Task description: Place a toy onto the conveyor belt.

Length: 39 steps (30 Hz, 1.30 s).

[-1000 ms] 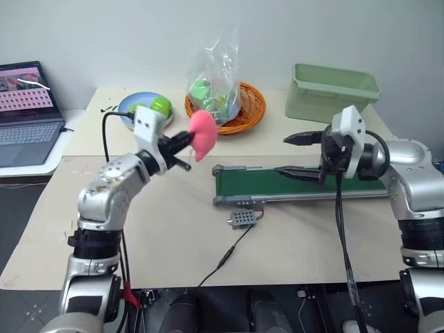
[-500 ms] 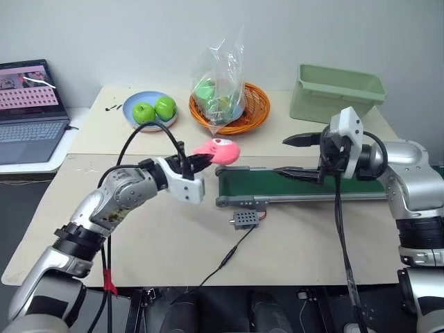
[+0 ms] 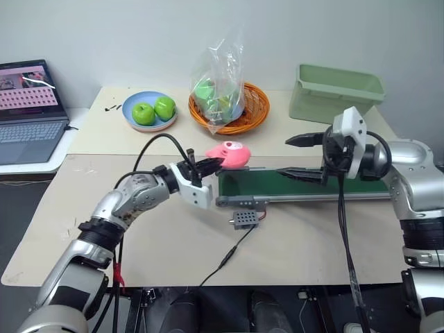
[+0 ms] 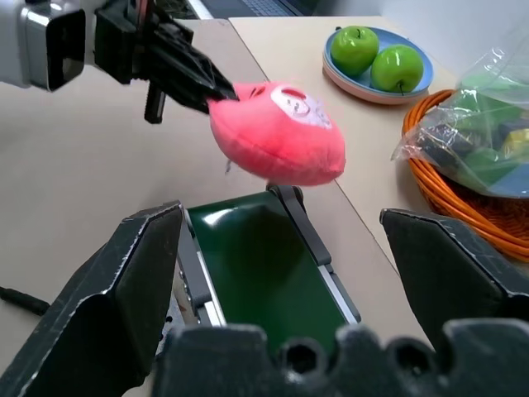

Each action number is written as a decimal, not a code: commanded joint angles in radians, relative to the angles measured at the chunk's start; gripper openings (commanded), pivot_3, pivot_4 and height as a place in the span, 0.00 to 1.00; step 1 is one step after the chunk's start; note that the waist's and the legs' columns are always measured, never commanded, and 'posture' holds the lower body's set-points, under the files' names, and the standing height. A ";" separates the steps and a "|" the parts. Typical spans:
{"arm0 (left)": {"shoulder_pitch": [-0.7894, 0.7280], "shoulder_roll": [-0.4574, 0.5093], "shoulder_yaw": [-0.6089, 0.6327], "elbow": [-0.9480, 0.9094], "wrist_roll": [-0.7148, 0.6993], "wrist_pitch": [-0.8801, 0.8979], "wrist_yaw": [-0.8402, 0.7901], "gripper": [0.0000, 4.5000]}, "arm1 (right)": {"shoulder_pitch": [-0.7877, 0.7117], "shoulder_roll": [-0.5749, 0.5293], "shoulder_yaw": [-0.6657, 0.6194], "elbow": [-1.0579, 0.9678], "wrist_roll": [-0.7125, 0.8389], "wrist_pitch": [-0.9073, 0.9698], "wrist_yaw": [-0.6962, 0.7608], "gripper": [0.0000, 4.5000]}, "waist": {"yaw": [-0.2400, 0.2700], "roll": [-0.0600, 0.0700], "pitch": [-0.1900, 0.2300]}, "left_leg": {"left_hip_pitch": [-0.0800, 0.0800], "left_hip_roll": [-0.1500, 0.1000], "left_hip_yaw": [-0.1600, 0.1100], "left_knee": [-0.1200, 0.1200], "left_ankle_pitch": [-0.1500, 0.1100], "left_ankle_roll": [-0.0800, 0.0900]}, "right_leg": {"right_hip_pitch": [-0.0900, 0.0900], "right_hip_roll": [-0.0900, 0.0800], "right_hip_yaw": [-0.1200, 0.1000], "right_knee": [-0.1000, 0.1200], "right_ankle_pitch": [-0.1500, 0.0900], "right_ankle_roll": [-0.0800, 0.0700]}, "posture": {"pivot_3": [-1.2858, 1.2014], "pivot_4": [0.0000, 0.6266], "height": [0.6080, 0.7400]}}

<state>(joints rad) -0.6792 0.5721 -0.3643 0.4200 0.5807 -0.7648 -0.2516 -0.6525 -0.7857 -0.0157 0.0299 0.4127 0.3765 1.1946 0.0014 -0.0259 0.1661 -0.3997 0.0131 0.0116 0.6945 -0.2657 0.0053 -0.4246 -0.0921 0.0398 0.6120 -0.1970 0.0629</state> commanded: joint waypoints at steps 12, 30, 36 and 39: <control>-0.060 -0.032 -0.058 0.131 0.032 -0.062 -0.023 0.01 | 0.057 -0.045 -0.087 -0.102 0.028 0.035 -0.050 1.00 | 0.000 0.000 0.000 | 0.001 0.000 0.000 0.000 0.000 0.000 | 0.000 0.000 0.000 0.000 0.000 0.000 | 0.52 0.24 1.00; -0.029 -0.041 -0.001 0.050 -0.256 -0.009 -0.274 0.99 | 0.047 -0.038 -0.076 -0.091 0.013 0.018 -0.069 1.00 | 0.001 0.000 0.000 | 0.000 0.000 0.000 0.000 0.000 0.000 | 0.000 0.000 0.000 0.001 0.000 0.000 | 0.52 0.24 1.00; 0.050 -0.066 0.104 -0.195 -0.620 0.475 -0.483 0.99 | 0.042 -0.044 -0.077 -0.087 0.015 0.017 -0.060 1.00 | -0.003 0.000 0.000 | 0.000 0.000 -0.001 0.001 0.000 0.000 | 0.000 0.000 0.000 0.002 0.000 0.000 | 0.52 0.24 1.00; 0.087 -0.047 0.158 -0.328 -0.781 0.776 -0.558 0.99 | 0.039 -0.053 -0.070 -0.085 0.006 0.012 -0.051 1.00 | -0.012 0.000 0.000 | 0.000 0.001 -0.001 0.001 0.000 0.000 | 0.000 0.000 0.000 0.003 0.000 0.000 | 0.52 0.24 1.00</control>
<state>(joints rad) -0.6001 0.5087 -0.2591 0.1940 -0.0839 -0.1794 -0.7667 -0.5854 -0.8149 -0.0605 -0.0369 0.4156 0.4097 1.1364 -0.0104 -0.0259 0.1661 -0.3995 0.0140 0.0106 0.6954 -0.2658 0.0055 -0.4244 -0.0916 0.0399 0.6146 -0.1969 0.0632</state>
